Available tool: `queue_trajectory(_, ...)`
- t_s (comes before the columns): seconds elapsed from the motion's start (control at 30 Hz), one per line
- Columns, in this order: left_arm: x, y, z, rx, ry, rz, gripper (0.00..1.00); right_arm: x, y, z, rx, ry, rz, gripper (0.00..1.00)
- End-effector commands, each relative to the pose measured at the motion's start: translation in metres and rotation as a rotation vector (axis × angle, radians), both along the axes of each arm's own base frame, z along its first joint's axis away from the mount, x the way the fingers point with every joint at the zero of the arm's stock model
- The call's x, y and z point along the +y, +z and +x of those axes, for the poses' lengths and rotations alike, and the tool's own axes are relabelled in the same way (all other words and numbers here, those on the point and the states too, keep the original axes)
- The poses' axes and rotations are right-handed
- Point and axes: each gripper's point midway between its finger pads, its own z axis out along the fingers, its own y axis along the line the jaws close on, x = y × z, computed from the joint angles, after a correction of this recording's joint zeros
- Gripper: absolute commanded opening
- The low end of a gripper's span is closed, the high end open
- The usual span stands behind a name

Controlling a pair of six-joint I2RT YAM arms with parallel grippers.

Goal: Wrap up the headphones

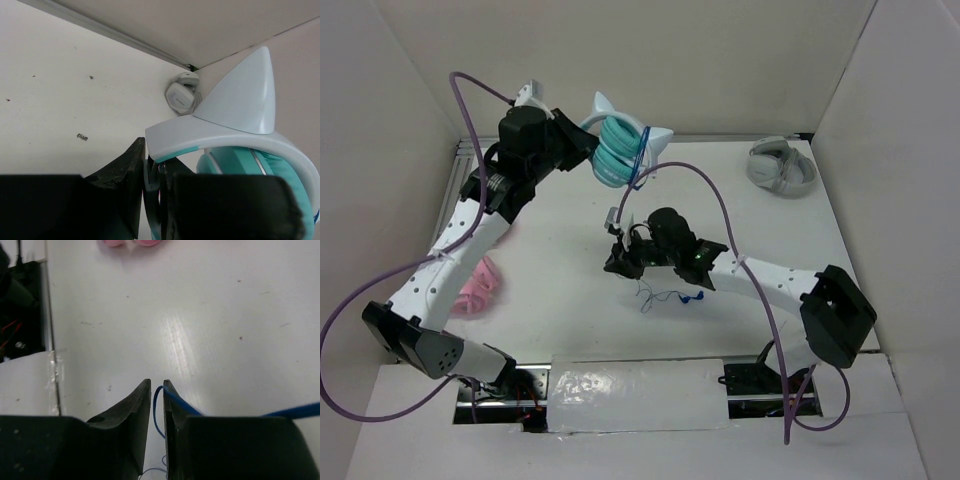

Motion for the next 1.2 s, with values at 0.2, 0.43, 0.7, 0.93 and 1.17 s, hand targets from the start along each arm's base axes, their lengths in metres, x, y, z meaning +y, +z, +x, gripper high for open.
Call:
queue_trajectory(0.2,0.0,0.131,-0.043,-0.327,-0.089,-0.201,0.0,0.013,0.002,0.054,-0.13,-0.319,0.183,0.27)
queue_trajectory(0.43,0.003,0.153,-0.057,-0.391,-0.118,-0.203,0.0,0.015,-0.033,0.068,-0.058,-0.434,0.148,0.24)
queue_trajectory(0.7,0.005,0.179,-0.094,-0.506,-0.217,-0.194,0.0,-0.034,-0.062,0.1,0.1,-0.614,0.13,0.0)
queue_trajectory(0.93,-0.003,0.18,-0.12,-0.544,-0.365,-0.171,0.0,-0.115,-0.066,0.146,0.252,-0.776,0.164,0.0)
queue_trajectory(1.17,0.009,0.145,-0.107,-0.461,-0.357,-0.116,0.0,-0.171,-0.037,0.17,0.222,-0.691,0.101,0.0)
